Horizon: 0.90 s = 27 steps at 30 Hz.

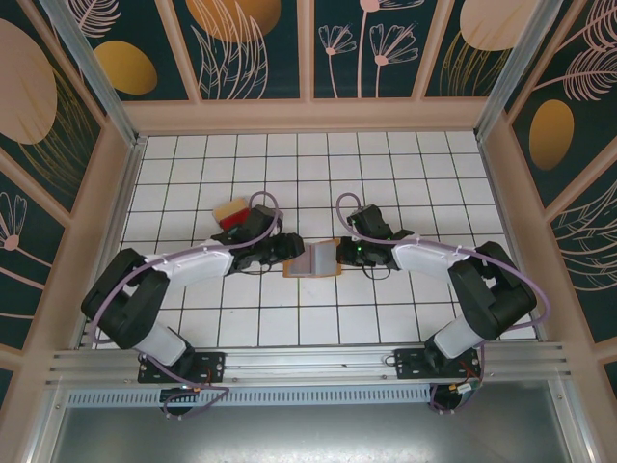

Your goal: Take the credit cards out of the card holder

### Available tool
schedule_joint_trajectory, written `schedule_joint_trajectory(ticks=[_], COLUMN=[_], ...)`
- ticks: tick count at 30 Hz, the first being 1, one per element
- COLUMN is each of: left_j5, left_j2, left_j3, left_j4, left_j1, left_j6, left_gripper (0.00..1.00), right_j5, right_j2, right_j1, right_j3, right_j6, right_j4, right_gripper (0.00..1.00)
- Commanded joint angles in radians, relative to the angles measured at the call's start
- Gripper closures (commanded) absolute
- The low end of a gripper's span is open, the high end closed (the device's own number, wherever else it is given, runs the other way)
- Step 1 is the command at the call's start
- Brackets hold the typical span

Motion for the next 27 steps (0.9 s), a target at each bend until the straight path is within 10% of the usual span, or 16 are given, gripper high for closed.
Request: schedule_joint_trajectory(ticks=[1, 27], left_j5=[0.01, -0.088], left_j2=[0.028, 0.139], left_j3=[0.043, 0.115], left_j4=[-0.012, -0.2], left_j1=[-0.021, -0.052], left_j6=[0.008, 0.023], left_gripper=[0.5, 0.5], right_j5=[0.015, 0.009], right_j2=[0.012, 0.024], right_j1=[0.01, 0.009], right_j3=[-0.017, -0.018], right_j6=[0.012, 0.014], right_j4=[0.01, 0.022], right_gripper=[1.0, 1.0])
